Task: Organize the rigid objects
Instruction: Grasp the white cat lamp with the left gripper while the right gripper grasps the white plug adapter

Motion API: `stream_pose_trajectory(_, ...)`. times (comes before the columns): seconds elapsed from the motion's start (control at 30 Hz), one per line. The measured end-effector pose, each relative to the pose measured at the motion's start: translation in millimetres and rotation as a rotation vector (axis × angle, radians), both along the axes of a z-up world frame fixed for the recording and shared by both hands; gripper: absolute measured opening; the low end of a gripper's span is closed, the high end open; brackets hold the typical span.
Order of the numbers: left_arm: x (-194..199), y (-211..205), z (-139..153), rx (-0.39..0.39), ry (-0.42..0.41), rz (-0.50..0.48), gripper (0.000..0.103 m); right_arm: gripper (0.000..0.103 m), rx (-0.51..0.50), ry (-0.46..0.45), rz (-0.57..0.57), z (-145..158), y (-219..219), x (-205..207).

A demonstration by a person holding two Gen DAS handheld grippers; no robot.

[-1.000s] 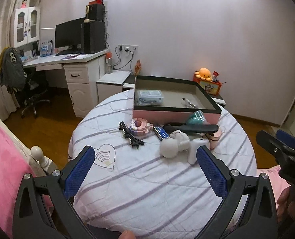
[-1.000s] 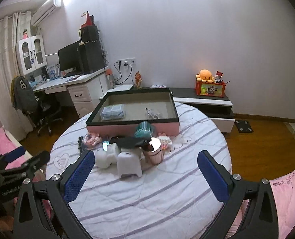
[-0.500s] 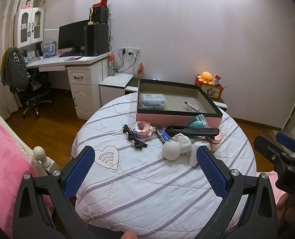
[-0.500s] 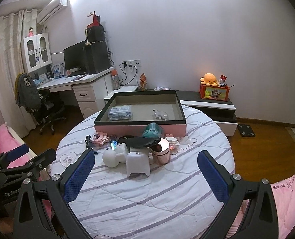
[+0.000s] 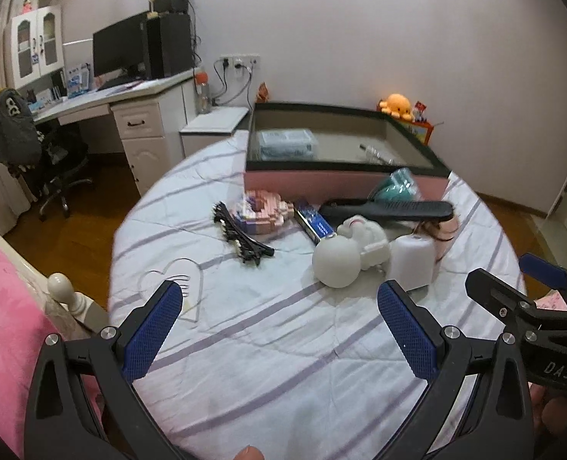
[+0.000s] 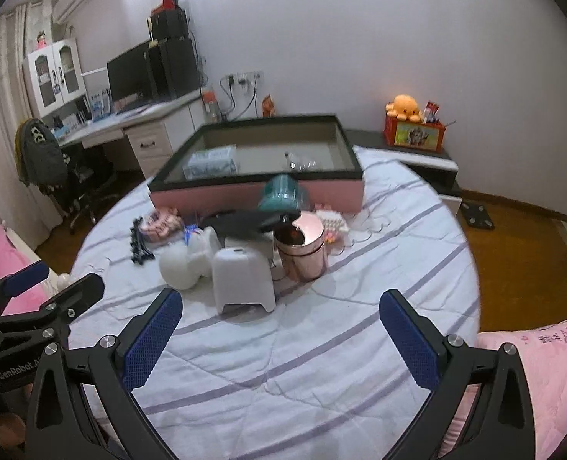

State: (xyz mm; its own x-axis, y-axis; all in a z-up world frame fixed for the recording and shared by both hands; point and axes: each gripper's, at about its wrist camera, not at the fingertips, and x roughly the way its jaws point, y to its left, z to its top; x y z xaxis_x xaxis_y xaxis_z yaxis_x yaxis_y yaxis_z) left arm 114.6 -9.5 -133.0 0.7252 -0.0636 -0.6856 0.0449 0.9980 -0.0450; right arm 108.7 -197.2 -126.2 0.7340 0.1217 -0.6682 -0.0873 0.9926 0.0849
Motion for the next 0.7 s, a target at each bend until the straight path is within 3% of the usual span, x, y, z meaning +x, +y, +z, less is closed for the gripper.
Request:
stream_pose_trajectory(0.33, 47.2, -6.0, -41.0, -0.01, 0.063, -0.057, 0.103, 0.093, 0.104, 0.099, 0.05, -35.4, 1.2, 39.7)
stream_pose_trajectory(0.7, 57.6, 10.2, -48.3, -0.069, 0.079, -0.079, 0.103, 0.084, 0.164, 0.149, 0.126, -53.1, 6.3, 63.5)
